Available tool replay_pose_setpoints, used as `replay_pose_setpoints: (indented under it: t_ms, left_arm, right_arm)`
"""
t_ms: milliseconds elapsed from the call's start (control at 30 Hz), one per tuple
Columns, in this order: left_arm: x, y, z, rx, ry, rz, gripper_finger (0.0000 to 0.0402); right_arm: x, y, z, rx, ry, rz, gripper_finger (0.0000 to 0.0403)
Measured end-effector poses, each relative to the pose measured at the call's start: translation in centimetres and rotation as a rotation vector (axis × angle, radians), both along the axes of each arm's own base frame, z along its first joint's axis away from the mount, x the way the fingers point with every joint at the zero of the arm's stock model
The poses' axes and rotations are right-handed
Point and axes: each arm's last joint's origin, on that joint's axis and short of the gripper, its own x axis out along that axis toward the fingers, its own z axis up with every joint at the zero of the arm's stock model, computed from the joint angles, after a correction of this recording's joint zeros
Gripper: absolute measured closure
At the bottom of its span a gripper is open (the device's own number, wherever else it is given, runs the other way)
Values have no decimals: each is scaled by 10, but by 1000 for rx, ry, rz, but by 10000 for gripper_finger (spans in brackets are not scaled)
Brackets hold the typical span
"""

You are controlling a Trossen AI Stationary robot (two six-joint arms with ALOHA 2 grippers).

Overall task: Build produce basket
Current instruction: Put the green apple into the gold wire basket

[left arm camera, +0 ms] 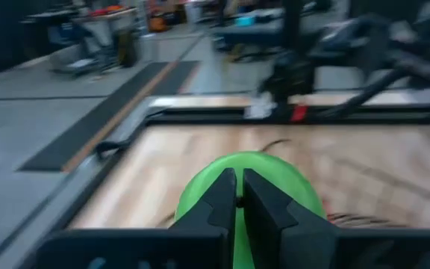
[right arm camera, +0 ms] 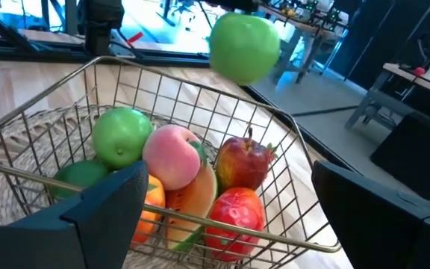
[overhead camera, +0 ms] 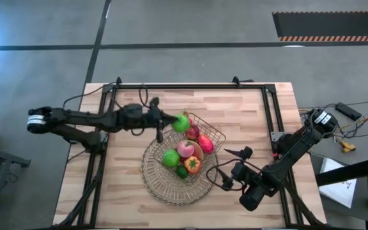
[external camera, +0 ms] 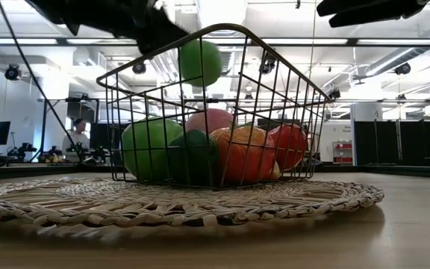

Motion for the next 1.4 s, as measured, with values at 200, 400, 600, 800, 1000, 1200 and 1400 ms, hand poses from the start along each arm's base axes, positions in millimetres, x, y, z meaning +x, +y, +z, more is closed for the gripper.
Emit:
replay_pose_setpoints:
  t_ms: [200,400,600,800,1000,1200,1400]
  left_arm:
    - [44,-32,-4,-17,-24,-129,401]
    - [94,-47,-23,-36,111,-228,401]
    - [119,-50,-43,-48,245,-231,401]
    - [125,-52,-58,-53,301,-238,401]
    - [123,-53,-59,-78,325,-226,401]
    - [122,-55,-60,-82,335,-247,358]
    - [120,-55,-51,-84,313,-255,266]
  right_arm:
    - [0,1,1,-1,-12,-1,35]
    - [-3,7,4,8,-22,20,35]
    - [-10,15,5,12,-28,56,35]
    - [-14,19,5,6,-42,66,35]
    - [-14,19,5,7,-42,67,35]
    - [-14,19,5,8,-42,67,36]
    - [-14,19,5,19,-50,63,36]
